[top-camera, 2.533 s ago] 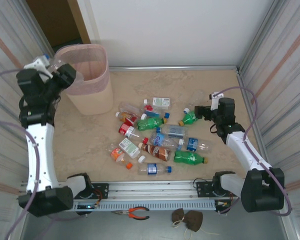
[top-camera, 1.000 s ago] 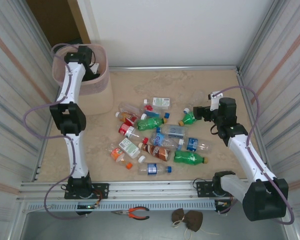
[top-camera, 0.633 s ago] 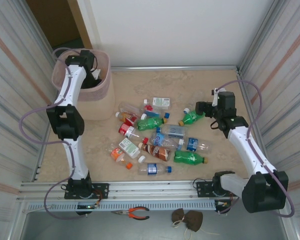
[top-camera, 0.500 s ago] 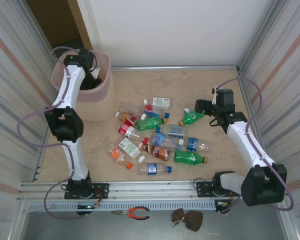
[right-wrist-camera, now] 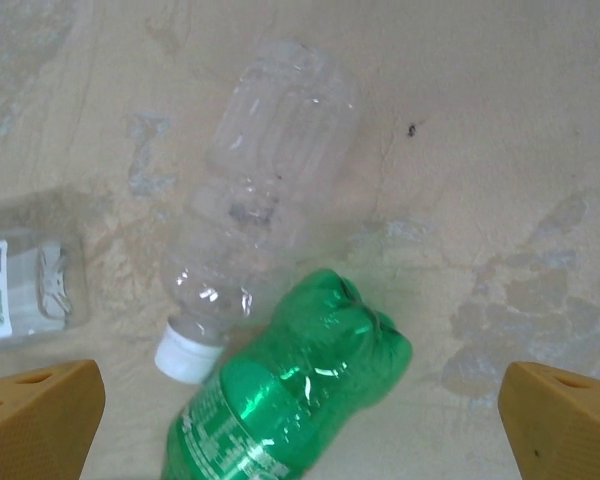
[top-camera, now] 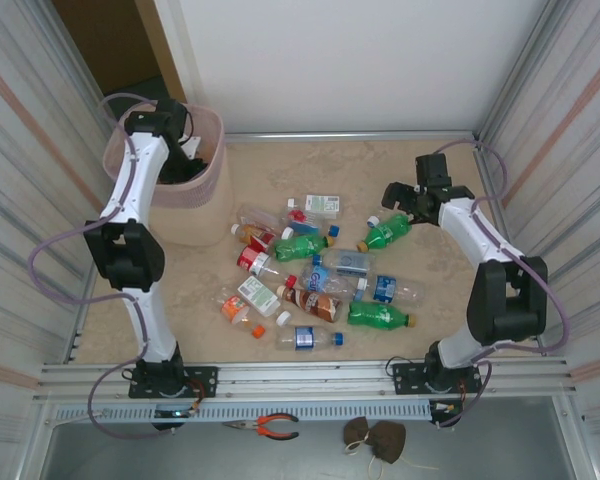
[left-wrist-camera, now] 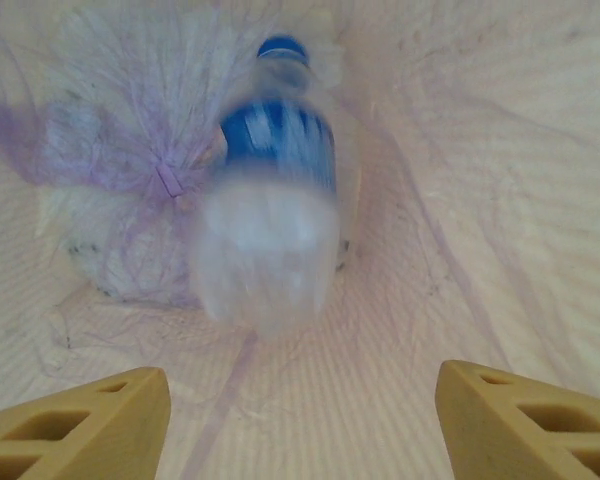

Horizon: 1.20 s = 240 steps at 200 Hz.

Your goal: Put the plastic bottles in the bin

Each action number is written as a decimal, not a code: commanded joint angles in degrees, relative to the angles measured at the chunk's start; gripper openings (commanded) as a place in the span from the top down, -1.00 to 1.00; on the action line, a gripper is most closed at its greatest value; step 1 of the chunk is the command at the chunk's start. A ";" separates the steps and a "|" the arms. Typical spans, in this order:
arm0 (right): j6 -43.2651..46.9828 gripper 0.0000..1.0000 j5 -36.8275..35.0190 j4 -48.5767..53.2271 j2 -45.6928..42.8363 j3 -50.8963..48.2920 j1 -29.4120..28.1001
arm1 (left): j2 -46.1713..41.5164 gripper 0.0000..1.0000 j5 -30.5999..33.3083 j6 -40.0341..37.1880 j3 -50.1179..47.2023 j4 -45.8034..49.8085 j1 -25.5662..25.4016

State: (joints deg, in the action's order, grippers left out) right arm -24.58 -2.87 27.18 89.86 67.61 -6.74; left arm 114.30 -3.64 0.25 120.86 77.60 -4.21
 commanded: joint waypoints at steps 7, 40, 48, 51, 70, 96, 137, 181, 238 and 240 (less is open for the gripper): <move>-3.39 -0.96 0.59 2.35 4.72 5.45 0.81 | -4.73 -0.42 -2.98 0.35 0.21 -0.38 0.16; -5.54 -0.92 0.89 3.68 11.00 11.21 1.95 | -8.86 -0.39 -2.20 -0.04 0.17 -2.64 0.35; -5.89 -0.91 0.93 4.28 12.69 12.77 1.98 | -9.84 -0.37 -0.44 0.39 0.21 -3.13 0.24; -5.98 -0.91 0.90 4.63 13.18 13.50 2.07 | -10.13 -0.37 -0.12 0.38 0.17 -3.28 0.23; -7.46 -0.90 0.68 6.42 17.42 17.29 1.96 | -12.98 -0.36 0.04 0.50 -1.01 -5.24 0.24; -9.88 -0.87 1.62 7.15 22.87 21.33 1.95 | -19.05 -0.36 -1.31 0.63 -5.67 -11.38 0.21; -12.30 -0.86 3.24 7.10 29.62 26.47 1.99 | -28.56 -0.33 -3.93 0.51 -12.53 -21.27 0.30; -12.78 -0.81 3.69 7.29 35.05 30.31 2.17 | -33.20 -0.49 -11.90 -0.13 -15.16 -23.20 1.47; -13.30 -0.63 4.71 6.92 38.22 32.40 2.94 | -38.70 -0.56 -14.35 -2.09 -21.02 -27.63 1.43; -13.37 -0.62 4.78 6.92 38.26 32.40 2.96 | -39.02 -0.56 -14.44 -2.18 -21.35 -27.89 1.47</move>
State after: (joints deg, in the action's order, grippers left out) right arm -36.36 1.17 33.08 126.76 98.04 -4.49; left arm 78.91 -15.20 -0.21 102.04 53.36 -3.01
